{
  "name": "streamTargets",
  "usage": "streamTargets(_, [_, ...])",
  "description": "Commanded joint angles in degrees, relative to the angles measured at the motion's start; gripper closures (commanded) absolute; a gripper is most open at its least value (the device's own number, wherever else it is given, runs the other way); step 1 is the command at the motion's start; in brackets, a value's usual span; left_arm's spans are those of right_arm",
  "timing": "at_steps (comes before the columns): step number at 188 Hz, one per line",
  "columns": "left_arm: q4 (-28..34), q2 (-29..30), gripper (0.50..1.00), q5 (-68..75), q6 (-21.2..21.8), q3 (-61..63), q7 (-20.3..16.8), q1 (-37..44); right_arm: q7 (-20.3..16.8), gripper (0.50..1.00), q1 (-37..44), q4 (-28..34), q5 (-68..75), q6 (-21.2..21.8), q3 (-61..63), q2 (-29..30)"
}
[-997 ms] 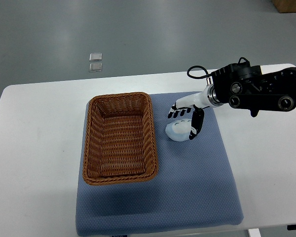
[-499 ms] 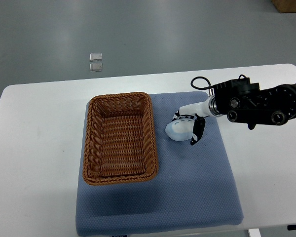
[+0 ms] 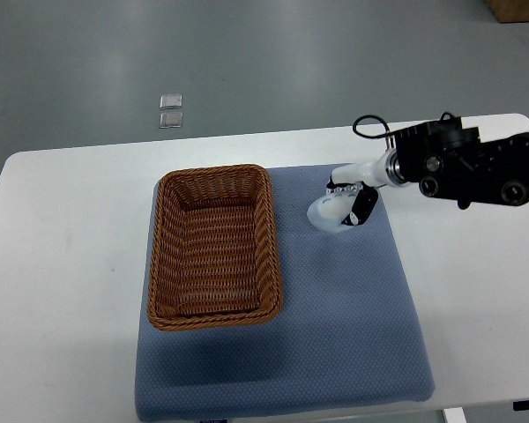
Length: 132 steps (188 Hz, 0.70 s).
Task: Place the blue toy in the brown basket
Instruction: 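Lift the egg toy and carry it over the wicker basket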
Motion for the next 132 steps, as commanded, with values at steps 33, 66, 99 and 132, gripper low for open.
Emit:
streamTargets(33, [-0.05,0.0,0.5,0.0,0.02,0.0,0.0,0.0,-0.17,1.0,12.69,5.69,2.17,5.85,0.82,-3.6])
streamTargets(66, [-0.05,0.0,0.5,0.0,0.02,0.0,0.0,0.0,-0.17,1.0,14.63,5.17,4.98,4.98,0.47,3.43])
streamTargets(99, [-0.05,0.0,0.5,0.0,0.02,0.0,0.0,0.0,-0.17,1.0,16.21,1.21,9.56,2.95,0.2,14.34])
streamTargets(132, [-0.31,0.0,0.5,0.0,0.02,-0.08,0.0,0.0,-0.08,0.993,15.07,-4.15,10.35,0.49,0.2,24.09])
